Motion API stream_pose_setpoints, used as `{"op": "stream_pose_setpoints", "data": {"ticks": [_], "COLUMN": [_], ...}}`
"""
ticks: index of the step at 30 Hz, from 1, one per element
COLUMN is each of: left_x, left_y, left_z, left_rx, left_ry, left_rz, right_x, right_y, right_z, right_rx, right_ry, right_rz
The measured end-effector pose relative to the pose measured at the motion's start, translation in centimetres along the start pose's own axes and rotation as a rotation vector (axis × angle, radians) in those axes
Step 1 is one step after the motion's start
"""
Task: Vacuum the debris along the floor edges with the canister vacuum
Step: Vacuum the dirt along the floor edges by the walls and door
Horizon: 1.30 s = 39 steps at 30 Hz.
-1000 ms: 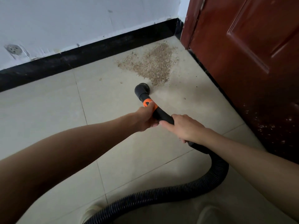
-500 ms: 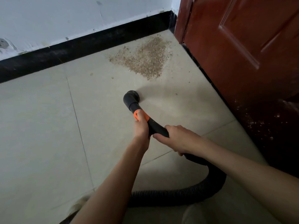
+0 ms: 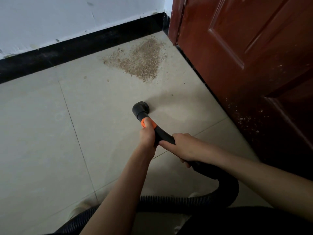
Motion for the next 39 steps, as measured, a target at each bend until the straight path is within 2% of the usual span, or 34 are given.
{"op": "stream_pose_setpoints", "data": {"ticks": [6,14,18,24,28,39], "left_x": [1.3,2.2,3.9,6.1,7.5,7.6], "left_y": [0.3,2.0,2.9,2.5,1.7,-2.5], "left_z": [0.4,2.4,3.1,3.6,2.8,-0.5], "left_rx": [-0.023,-0.118,-0.170,-0.229,-0.189,-0.050], "left_ry": [0.048,0.164,0.183,0.096,0.020,-0.087], "left_rz": [0.035,0.124,0.143,0.249,0.302,0.239], "right_x": [-0.9,-1.9,-2.5,-2.4,-2.9,-4.8], "right_y": [0.8,3.0,4.3,5.1,4.3,-0.6], "right_z": [-0.8,-2.0,-3.6,-5.4,-5.9,-4.3], "right_rx": [0.035,0.092,0.133,0.170,0.165,0.131], "right_ry": [0.024,-0.075,-0.154,-0.204,-0.149,0.062], "right_rz": [-0.031,0.144,0.157,0.021,-0.093,-0.241]}}
Point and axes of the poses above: each hand's wrist, its own y-axis away from the middle knuckle, its own x-axis out of the palm, z = x × y, the point moved 4 cm from there along -y, towards the middle knuckle, and after that the axes turned 1 degree about z, right-handed, at the moved point
